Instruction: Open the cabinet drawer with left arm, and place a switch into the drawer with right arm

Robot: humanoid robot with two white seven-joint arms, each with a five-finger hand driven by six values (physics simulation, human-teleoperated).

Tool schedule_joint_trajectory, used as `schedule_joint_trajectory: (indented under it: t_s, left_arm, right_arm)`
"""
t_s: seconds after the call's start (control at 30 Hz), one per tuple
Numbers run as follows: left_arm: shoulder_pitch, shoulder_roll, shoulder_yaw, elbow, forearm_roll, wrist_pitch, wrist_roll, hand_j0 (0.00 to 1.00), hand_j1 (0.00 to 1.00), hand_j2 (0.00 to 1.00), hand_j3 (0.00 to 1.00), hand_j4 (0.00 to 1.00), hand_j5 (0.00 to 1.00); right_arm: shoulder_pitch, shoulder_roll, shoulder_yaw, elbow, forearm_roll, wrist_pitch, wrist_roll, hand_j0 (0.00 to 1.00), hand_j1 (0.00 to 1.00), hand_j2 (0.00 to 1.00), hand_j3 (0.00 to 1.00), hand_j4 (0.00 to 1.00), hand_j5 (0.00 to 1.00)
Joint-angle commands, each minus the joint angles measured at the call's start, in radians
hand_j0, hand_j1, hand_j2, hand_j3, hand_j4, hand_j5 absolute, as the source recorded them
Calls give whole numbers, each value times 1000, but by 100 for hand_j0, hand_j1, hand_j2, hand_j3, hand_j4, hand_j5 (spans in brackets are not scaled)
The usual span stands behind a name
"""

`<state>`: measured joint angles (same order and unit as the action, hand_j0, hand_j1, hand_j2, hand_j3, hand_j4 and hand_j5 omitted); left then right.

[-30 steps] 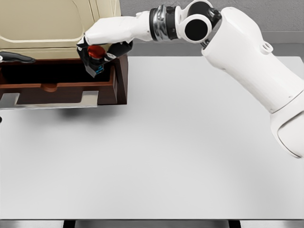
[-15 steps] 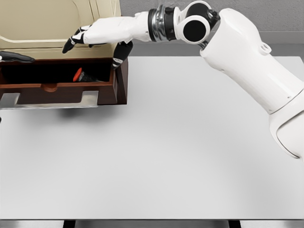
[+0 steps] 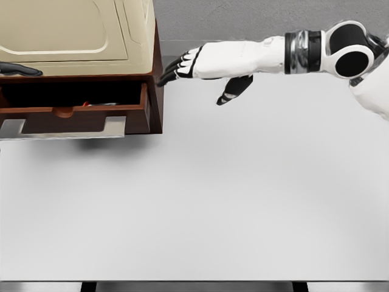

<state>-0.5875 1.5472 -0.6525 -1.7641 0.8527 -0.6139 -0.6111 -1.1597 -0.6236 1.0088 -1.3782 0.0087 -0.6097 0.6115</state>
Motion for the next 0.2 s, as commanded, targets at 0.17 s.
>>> schedule_joint_trajectory:
  t_s: [0.17]
  left_arm:
    - [3, -2, 2, 0, 8, 3, 0, 100, 100, 100, 100, 100, 100]
  right_arm:
    - [255, -277, -219, 16, -69, -1, -1, 100, 100, 100, 100, 100, 100]
